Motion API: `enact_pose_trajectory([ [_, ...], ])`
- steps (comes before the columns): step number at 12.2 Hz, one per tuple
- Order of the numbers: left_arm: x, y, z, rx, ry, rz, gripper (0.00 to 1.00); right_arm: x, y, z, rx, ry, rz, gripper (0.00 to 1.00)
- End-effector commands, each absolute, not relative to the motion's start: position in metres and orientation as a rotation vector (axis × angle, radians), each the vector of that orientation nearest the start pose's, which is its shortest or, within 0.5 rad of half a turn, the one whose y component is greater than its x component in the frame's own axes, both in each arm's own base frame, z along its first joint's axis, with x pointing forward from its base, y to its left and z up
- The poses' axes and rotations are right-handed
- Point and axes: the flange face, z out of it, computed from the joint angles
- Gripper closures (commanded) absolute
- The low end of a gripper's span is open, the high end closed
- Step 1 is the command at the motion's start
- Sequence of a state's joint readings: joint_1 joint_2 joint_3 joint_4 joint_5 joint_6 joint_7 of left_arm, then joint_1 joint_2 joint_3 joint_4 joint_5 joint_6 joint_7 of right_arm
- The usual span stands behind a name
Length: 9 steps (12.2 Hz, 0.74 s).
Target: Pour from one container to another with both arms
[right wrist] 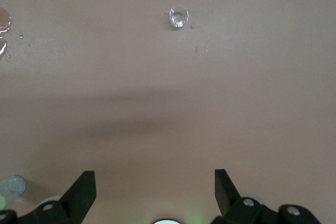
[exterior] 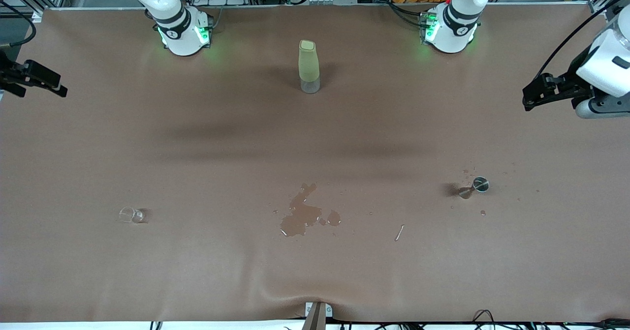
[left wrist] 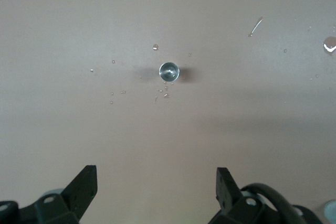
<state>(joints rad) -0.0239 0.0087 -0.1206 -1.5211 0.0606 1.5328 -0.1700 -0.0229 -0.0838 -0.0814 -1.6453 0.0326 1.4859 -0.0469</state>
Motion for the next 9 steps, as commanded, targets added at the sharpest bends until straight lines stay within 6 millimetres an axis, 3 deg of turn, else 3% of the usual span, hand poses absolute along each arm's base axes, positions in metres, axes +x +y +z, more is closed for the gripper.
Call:
enact_pose_trajectory([
  [1,0.532,-0.079,0.648,-3.092,-0.081,-0.063,0.00,0.506,-0.048,0.629,-3.111,0.122,0.120,0.00],
  [6,0.521,-0.071,0.670,-3.132,-0.073,-0.120,0.00,0.511,-0.048,0.633,-3.107,0.065,0.049,0.00],
  [9,0.521,-0.068,0.669,-3.132,-0.083,-0.104,0.00,0.512,-0.044,0.633,-3.108,0.051,0.047,0.00],
])
